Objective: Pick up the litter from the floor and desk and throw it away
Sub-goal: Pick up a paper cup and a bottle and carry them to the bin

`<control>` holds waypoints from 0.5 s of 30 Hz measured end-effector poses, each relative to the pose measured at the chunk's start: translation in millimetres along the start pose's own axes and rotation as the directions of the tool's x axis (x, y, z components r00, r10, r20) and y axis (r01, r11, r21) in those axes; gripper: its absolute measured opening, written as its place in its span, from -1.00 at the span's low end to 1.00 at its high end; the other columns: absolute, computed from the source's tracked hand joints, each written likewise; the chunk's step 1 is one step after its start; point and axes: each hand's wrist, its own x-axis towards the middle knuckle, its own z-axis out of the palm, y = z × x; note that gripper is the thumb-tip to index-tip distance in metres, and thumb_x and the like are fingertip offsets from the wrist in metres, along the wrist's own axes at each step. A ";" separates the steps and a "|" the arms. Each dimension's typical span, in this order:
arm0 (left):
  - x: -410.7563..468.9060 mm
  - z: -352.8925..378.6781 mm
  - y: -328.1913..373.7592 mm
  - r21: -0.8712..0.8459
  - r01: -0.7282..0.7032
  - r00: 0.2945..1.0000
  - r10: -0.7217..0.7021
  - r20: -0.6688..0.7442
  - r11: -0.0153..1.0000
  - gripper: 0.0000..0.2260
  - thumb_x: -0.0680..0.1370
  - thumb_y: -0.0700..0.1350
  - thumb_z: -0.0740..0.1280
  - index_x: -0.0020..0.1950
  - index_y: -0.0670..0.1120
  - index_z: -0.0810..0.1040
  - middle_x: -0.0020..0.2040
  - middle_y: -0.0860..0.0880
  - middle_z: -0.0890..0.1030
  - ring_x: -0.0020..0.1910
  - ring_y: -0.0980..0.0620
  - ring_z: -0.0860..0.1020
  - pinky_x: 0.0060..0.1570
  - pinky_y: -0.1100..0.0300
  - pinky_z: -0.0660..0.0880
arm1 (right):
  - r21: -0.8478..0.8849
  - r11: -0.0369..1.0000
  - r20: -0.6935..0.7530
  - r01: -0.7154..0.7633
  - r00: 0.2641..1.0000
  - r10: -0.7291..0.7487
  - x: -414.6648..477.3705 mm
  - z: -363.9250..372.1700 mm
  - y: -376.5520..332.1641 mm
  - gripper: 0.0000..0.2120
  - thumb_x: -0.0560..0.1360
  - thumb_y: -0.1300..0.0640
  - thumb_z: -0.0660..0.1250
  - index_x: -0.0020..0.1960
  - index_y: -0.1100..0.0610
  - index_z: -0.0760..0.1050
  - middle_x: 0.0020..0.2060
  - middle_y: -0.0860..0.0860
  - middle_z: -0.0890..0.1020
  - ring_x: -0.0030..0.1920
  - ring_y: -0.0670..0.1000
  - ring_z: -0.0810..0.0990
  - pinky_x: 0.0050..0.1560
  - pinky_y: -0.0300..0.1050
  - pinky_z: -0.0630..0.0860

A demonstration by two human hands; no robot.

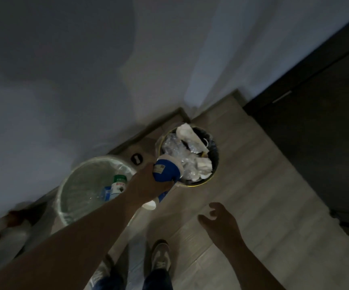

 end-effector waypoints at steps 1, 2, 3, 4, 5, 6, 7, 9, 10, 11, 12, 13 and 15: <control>10.2 7.0 10.9 0.015 -0.041 0.999 0.041 -0.011 0.999 -0.44 0.39 0.10 0.49 0.27 -0.09 0.40 0.07 -0.03 0.57 -0.02 0.00 0.56 -0.05 0.12 0.53 | 0.012 1.000 -0.002 -0.011 1.000 0.011 3.5 -5.2 6.1 -0.54 0.46 0.07 0.42 0.31 0.10 0.42 0.18 0.13 0.57 0.18 0.06 0.54 0.13 -0.12 0.47; 20.6 14.4 21.3 0.030 -0.080 0.996 0.081 -0.032 0.996 -0.42 0.39 0.08 0.49 0.30 -0.11 0.39 0.10 -0.04 0.57 0.02 -0.02 0.56 -0.04 0.12 0.53 | 0.023 1.000 -0.003 -0.021 1.000 0.021 7.5 -9.8 12.2 -0.53 0.46 0.06 0.42 0.32 0.10 0.41 0.19 0.13 0.56 0.18 0.06 0.54 0.14 -0.12 0.47; 31.3 21.2 30.2 0.047 -0.114 0.992 0.116 -0.058 0.992 -0.38 0.39 0.04 0.50 0.34 -0.12 0.36 0.15 -0.06 0.55 0.06 -0.04 0.55 -0.02 0.12 0.51 | 0.034 0.999 -0.005 -0.028 1.000 0.028 12.1 -13.7 18.2 -0.52 0.46 0.06 0.42 0.34 0.10 0.41 0.20 0.12 0.56 0.18 0.05 0.53 0.12 -0.14 0.46; 41.1 28.0 36.6 0.068 -0.141 0.986 0.146 -0.082 0.988 -0.33 0.39 0.01 0.50 0.39 -0.14 0.31 0.19 -0.08 0.52 0.10 -0.07 0.54 -0.01 0.11 0.49 | 0.040 0.999 -0.008 -0.032 0.999 0.032 16.7 -16.4 24.2 -0.51 0.47 0.05 0.41 0.35 0.10 0.40 0.21 0.12 0.55 0.18 0.05 0.53 0.12 -0.15 0.45; 50.0 34.2 41.1 0.102 -0.153 0.982 0.163 -0.096 0.983 -0.30 0.39 -0.02 0.50 0.42 -0.15 0.26 0.21 -0.09 0.49 0.13 -0.09 0.53 0.01 0.11 0.47 | 0.045 0.998 -0.013 -0.035 0.999 0.036 21.2 -18.5 29.9 -0.50 0.47 0.05 0.41 0.36 0.10 0.39 0.21 0.12 0.55 0.19 0.05 0.53 0.12 -0.16 0.44; 57.5 40.2 42.7 0.140 -0.155 0.981 0.169 -0.094 0.978 -0.31 0.40 -0.04 0.49 0.42 -0.15 0.24 0.25 -0.12 0.46 0.14 -0.10 0.53 0.02 0.10 0.46 | 0.048 0.998 -0.017 -0.038 0.999 0.039 25.2 -19.8 35.3 -0.49 0.47 0.05 0.41 0.37 0.10 0.38 0.22 0.12 0.54 0.20 0.05 0.52 0.13 -0.15 0.44; 62.4 45.8 42.3 0.174 -0.141 0.985 0.156 -0.075 0.975 -0.33 0.40 -0.04 0.49 0.40 -0.15 0.26 0.26 -0.13 0.45 0.13 -0.10 0.54 0.03 0.09 0.46 | 0.052 0.998 -0.018 -0.042 0.999 0.043 28.3 -20.6 40.4 -0.49 0.47 0.04 0.40 0.38 0.10 0.38 0.22 0.11 0.54 0.20 0.05 0.52 0.14 -0.15 0.44; 65.1 55.2 37.3 0.237 -0.113 0.992 0.124 -0.031 0.965 -0.45 0.41 0.00 0.47 0.30 -0.14 0.35 0.14 -0.11 0.53 0.02 -0.06 0.56 -0.05 0.11 0.44 | 0.060 0.997 -0.011 -0.052 0.999 0.053 31.5 -20.5 48.2 -0.49 0.48 0.04 0.40 0.38 0.10 0.37 0.23 0.11 0.54 0.20 0.05 0.52 0.10 -0.17 0.44; 62.9 58.7 33.8 0.273 -0.116 0.991 0.128 -0.025 0.955 -0.52 0.42 0.02 0.46 0.23 -0.13 0.40 0.04 -0.08 0.56 -0.04 -0.03 0.55 -0.10 0.15 0.40 | 0.063 0.996 -0.007 -0.056 0.998 0.057 31.2 -19.9 51.1 -0.49 0.48 0.04 0.39 0.38 0.10 0.37 0.23 0.11 0.54 0.20 0.05 0.52 0.07 -0.19 0.43; 59.5 60.9 30.2 0.318 -0.127 0.990 0.142 -0.023 0.940 -0.58 0.43 0.03 0.45 0.18 -0.12 0.42 -0.02 -0.05 0.56 -0.07 0.00 0.54 -0.12 0.17 0.37 | 0.067 0.996 -0.005 -0.057 0.998 0.057 30.3 -19.1 52.4 -0.49 0.48 0.04 0.39 0.38 0.10 0.37 0.23 0.11 0.54 0.20 0.05 0.52 0.07 -0.20 0.42; 55.7 61.7 27.1 0.366 -0.145 0.987 0.161 -0.014 0.919 -0.60 0.44 0.03 0.43 0.17 -0.11 0.43 -0.02 -0.04 0.56 -0.07 0.01 0.53 -0.12 0.19 0.36 | 0.071 0.996 -0.005 -0.054 0.999 0.054 28.9 -18.8 52.2 -0.49 0.48 0.04 0.39 0.38 0.11 0.37 0.23 0.11 0.54 0.20 0.05 0.52 0.07 -0.20 0.41; 51.5 60.3 23.9 0.414 -0.162 0.985 0.174 0.010 0.896 -0.61 0.45 0.03 0.42 0.18 -0.10 0.44 0.02 -0.04 0.56 -0.04 0.02 0.53 -0.09 0.19 0.38 | 0.076 0.996 -0.006 -0.050 0.999 0.051 27.1 -18.4 50.6 -0.49 0.48 0.04 0.40 0.38 0.10 0.38 0.23 0.11 0.54 0.20 0.05 0.52 0.07 -0.21 0.41; 42.1 52.7 20.0 0.489 -0.189 0.982 0.179 0.067 0.852 -0.59 0.45 0.05 0.41 0.21 -0.08 0.44 0.10 -0.04 0.57 0.05 -0.01 0.54 0.00 0.18 0.45 | 0.089 0.995 -0.017 -0.038 0.999 0.039 23.2 -18.0 45.1 -0.49 0.47 0.05 0.41 0.37 0.10 0.38 0.21 0.10 0.55 0.18 0.04 0.53 0.03 -0.23 0.38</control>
